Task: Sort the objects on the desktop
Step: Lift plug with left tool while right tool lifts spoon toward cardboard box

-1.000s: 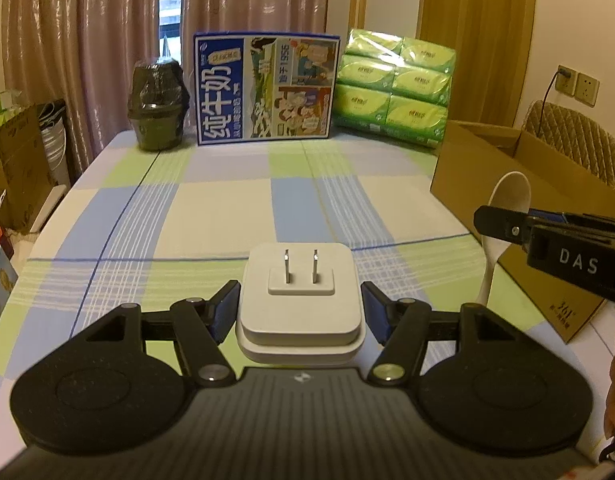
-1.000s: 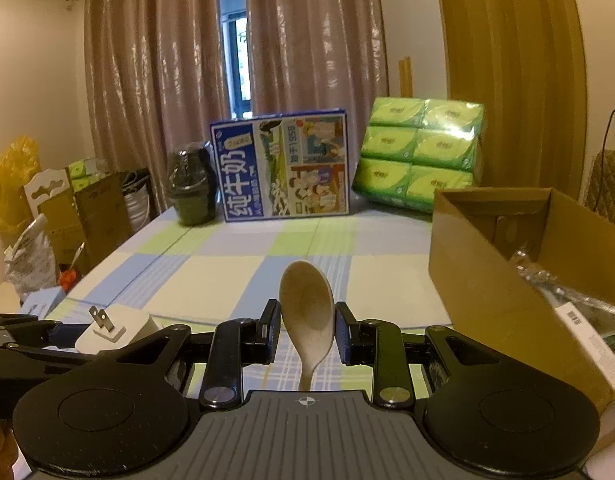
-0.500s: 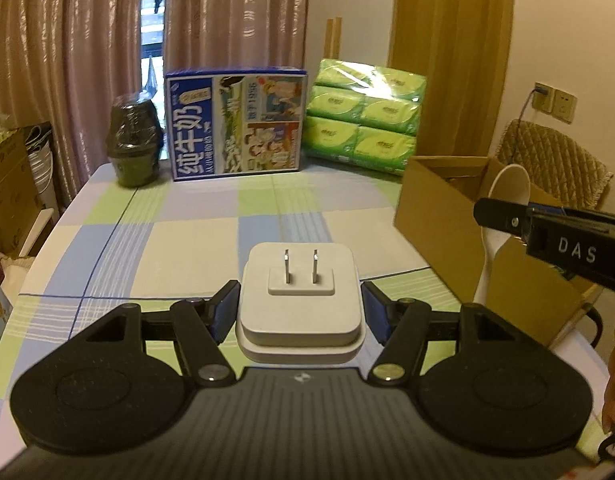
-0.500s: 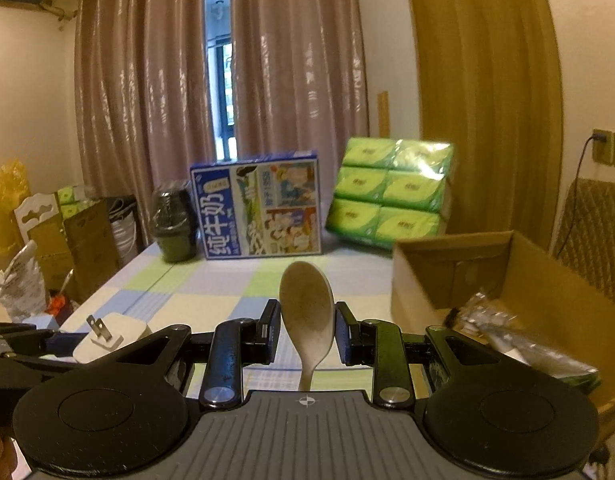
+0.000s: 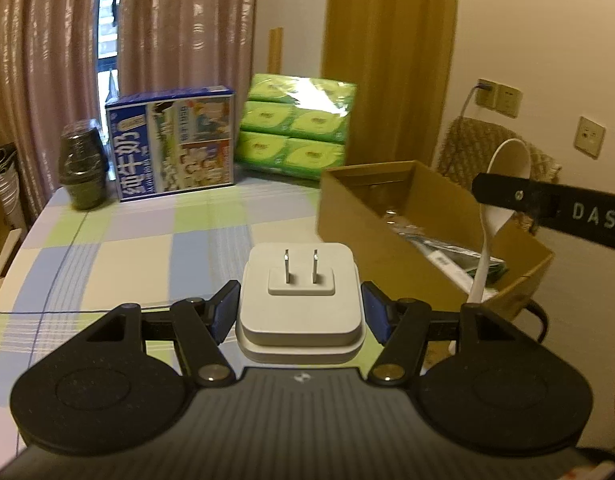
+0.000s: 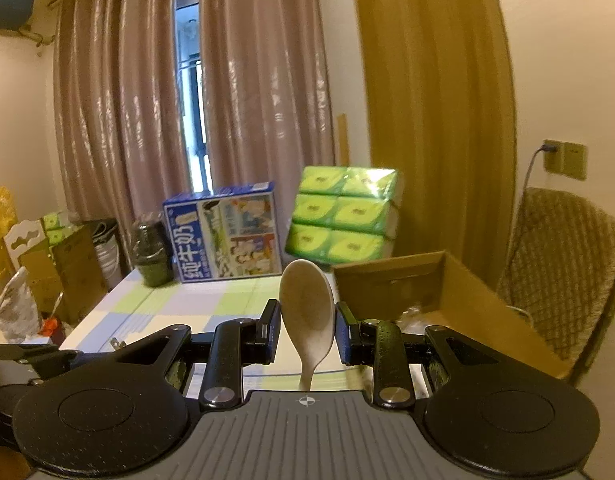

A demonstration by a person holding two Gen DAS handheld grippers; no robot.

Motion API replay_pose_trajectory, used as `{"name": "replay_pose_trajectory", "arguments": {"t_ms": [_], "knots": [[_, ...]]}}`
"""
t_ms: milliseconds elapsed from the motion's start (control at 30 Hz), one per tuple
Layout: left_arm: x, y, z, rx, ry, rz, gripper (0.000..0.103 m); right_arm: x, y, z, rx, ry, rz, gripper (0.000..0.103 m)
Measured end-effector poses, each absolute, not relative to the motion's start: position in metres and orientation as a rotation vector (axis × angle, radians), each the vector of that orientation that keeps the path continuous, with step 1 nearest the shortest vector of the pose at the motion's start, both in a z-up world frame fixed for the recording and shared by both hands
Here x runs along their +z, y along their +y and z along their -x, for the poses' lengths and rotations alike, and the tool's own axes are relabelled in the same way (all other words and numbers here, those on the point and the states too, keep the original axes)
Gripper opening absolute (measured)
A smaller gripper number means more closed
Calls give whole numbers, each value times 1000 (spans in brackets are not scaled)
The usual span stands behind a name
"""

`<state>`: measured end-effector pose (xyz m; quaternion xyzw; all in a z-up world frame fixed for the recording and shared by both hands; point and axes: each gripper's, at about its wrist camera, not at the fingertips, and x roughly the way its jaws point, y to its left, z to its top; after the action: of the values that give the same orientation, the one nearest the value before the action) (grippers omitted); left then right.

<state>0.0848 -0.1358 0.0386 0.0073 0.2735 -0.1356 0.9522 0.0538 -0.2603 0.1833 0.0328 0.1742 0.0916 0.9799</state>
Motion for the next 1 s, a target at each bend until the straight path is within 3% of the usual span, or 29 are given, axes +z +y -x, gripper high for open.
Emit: {"name": "replay_pose_trajectory", "arguments": {"t_ms": [1000], "knots": [[71,-278,-77,-474,578,9,60,212,-385,-24,63,356,-38,25]]}}
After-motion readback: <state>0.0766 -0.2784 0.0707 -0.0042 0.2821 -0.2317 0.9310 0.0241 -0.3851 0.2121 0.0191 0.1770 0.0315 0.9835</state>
